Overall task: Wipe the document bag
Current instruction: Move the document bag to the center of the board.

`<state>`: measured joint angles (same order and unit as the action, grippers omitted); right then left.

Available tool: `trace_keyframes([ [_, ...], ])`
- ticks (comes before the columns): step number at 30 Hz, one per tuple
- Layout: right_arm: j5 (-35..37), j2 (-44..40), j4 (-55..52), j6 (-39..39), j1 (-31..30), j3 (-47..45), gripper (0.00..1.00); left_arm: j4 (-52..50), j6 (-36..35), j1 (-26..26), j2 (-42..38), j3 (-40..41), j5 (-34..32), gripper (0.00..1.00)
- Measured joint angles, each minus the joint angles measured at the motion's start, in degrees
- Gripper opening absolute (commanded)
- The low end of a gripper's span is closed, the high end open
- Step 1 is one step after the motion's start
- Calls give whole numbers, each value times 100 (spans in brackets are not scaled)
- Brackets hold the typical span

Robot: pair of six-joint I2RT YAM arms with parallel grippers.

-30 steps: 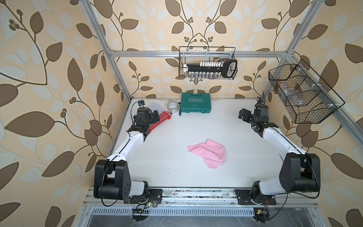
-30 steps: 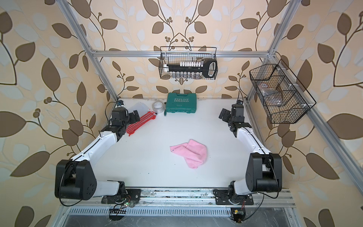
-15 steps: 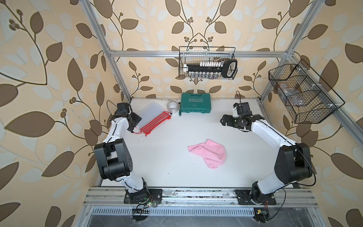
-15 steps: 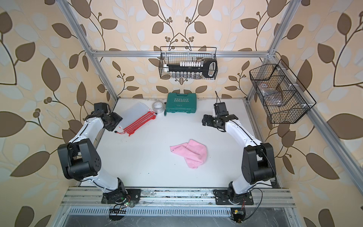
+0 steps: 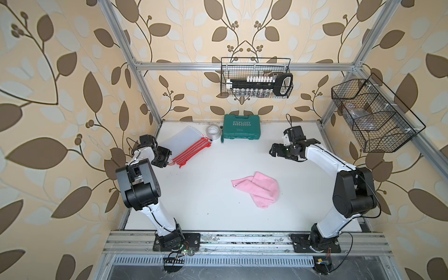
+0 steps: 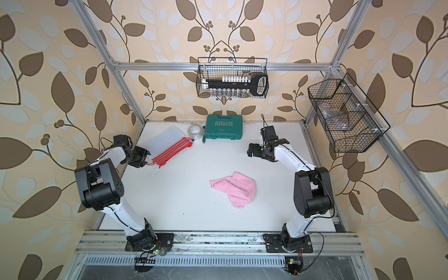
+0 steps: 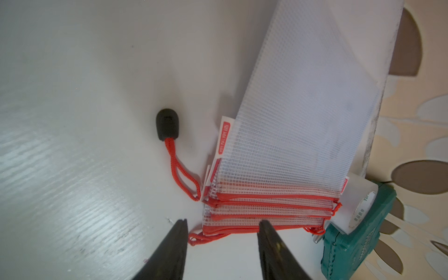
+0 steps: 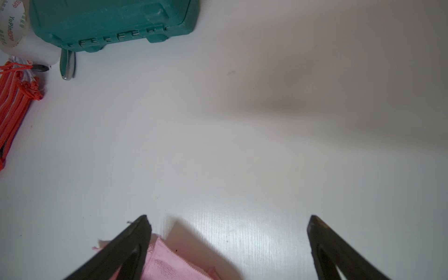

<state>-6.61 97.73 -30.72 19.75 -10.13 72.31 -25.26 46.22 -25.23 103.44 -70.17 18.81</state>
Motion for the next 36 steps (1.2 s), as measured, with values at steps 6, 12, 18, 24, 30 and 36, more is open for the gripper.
trace_keyframes([
  [6,-52,201,4,-9,0,153,98,195,15,0,345,-175,-11,36],
  [12,-101,367,0,-11,0,321,98,341,26,0,610,-201,-42,37],
  [18,-160,426,2,-9,0,376,98,426,20,0,697,-260,-142,30],
  [24,-284,490,9,-4,0,378,98,695,13,0,708,-282,-284,26],
  [30,-372,577,13,0,0,389,98,890,17,0,802,-282,-306,28],
  [36,-400,634,11,11,-26,446,98,896,20,0,839,-280,-350,42],
])
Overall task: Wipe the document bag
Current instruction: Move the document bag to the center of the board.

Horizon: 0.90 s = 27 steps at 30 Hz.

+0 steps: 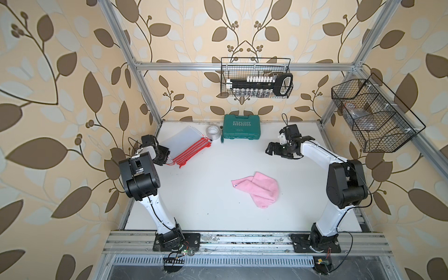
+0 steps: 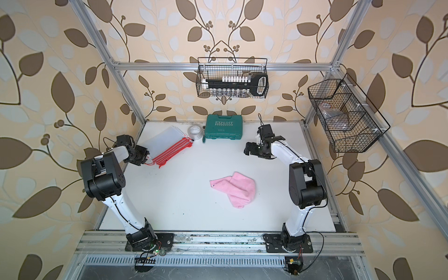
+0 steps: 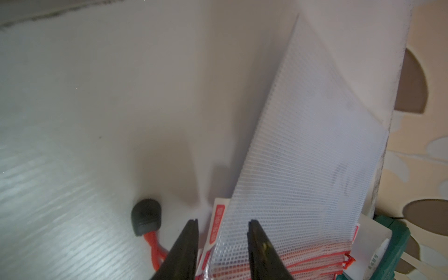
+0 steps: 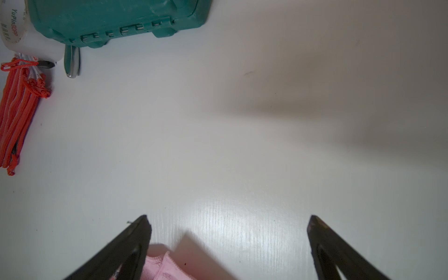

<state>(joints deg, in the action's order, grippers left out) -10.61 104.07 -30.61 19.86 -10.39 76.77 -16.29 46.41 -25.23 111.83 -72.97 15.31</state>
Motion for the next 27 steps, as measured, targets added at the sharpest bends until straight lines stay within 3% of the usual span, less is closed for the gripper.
trace_keyframes([
  [4,-35,4,0,0,-13,17,98,-7,2,0,2,0,-48,41],
  [11,-42,17,0,2,-52,20,98,26,11,0,22,20,-66,26],
  [18,-79,120,0,2,-114,28,98,280,33,9,125,74,-48,25],
  [27,-85,133,9,4,-170,28,98,461,120,13,131,197,-26,8],
])
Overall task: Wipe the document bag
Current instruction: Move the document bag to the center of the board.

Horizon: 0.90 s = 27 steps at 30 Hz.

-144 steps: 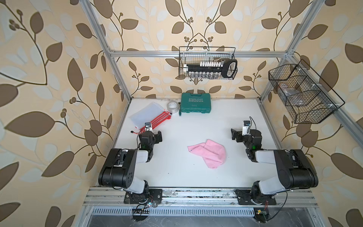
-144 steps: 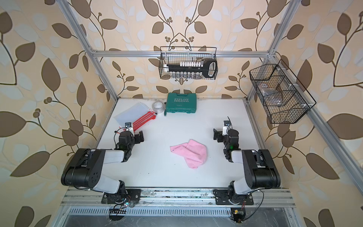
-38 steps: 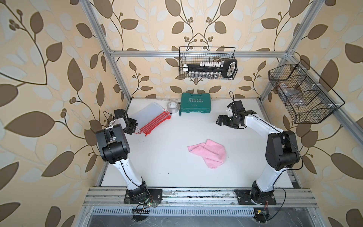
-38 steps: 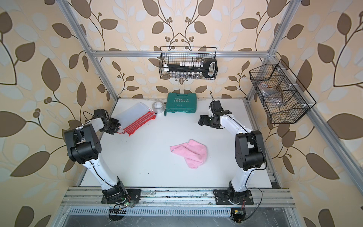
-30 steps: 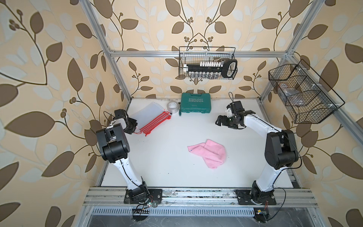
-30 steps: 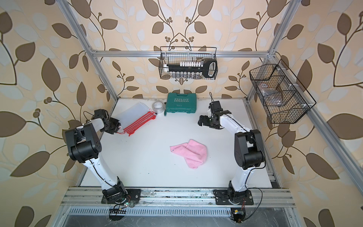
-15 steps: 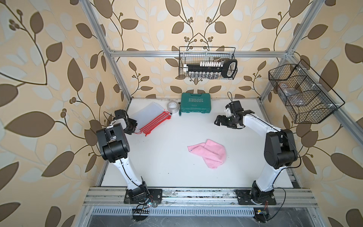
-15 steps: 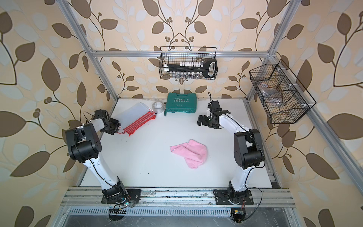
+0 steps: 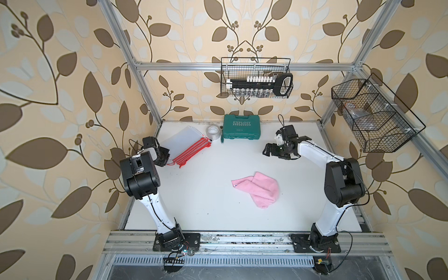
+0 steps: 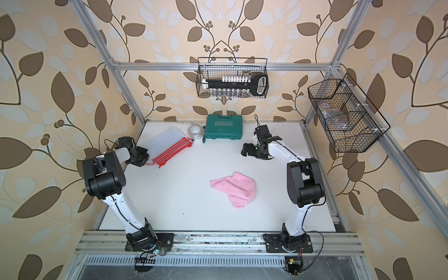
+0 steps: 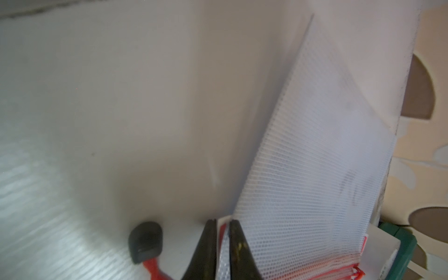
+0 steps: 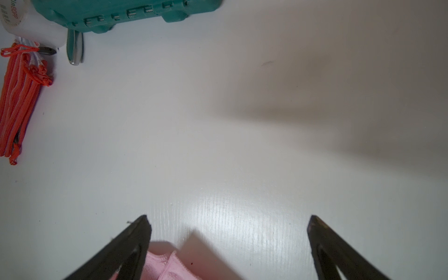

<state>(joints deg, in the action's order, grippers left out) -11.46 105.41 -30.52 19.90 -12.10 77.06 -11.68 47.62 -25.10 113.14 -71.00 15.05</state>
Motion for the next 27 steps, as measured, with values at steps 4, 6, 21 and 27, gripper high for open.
trace_keyframes([
  [4,-17,2,4,0,-39,9,98,46,7,0,0,7,22,0],
  [6,-37,2,7,0,-59,24,98,46,9,0,0,7,46,0],
  [21,-175,11,-42,-4,-254,251,98,-437,-343,0,-474,-142,57,0],
  [27,-179,11,-146,-4,-308,280,98,-573,-487,9,-769,-151,232,0],
])
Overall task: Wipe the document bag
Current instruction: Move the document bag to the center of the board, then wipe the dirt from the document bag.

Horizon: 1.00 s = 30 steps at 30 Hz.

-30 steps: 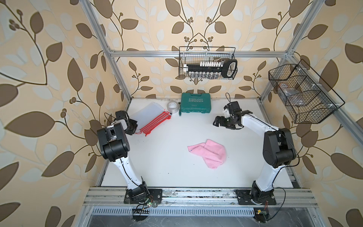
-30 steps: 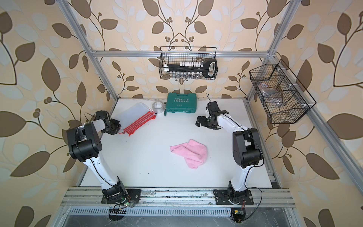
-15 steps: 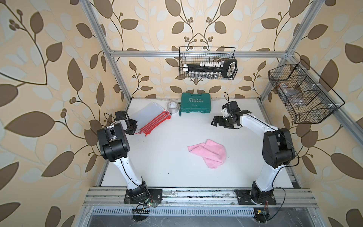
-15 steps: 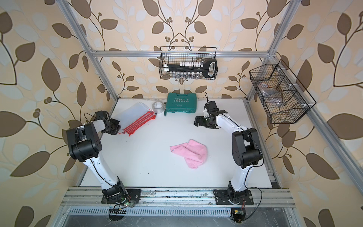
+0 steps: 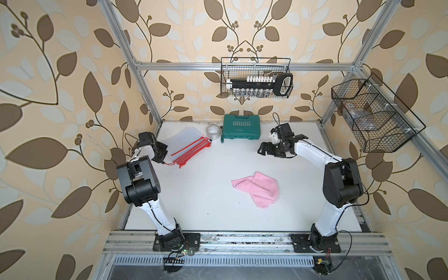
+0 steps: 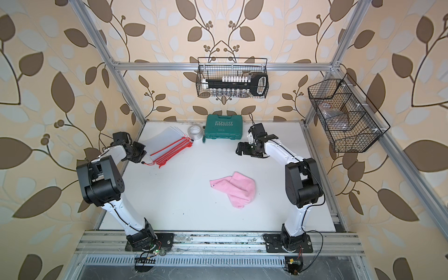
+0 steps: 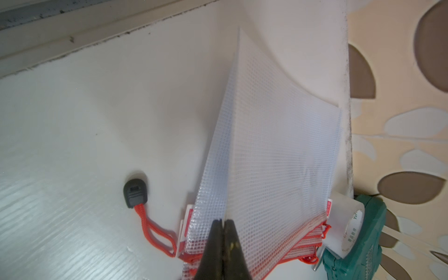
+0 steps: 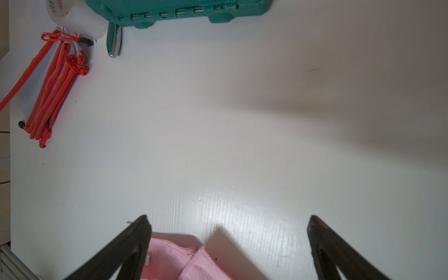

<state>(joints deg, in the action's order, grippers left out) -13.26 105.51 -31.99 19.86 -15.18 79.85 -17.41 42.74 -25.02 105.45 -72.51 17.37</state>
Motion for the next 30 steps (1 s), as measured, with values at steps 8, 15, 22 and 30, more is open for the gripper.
trace_keyframes([
  [8,11,-229,-782,-133,-214,55,98,-411,-214,658,-1198,514,387,0],
  [15,264,-466,-1408,-341,-1082,-105,98,-643,-164,1650,-2693,1869,584,0],
  [22,909,-605,-1652,-328,-2026,-909,98,-726,-7,2175,-3386,3373,601,0],
  [30,1333,-509,-1449,-118,-2225,-1836,98,-719,118,2533,-3593,4017,409,0],
])
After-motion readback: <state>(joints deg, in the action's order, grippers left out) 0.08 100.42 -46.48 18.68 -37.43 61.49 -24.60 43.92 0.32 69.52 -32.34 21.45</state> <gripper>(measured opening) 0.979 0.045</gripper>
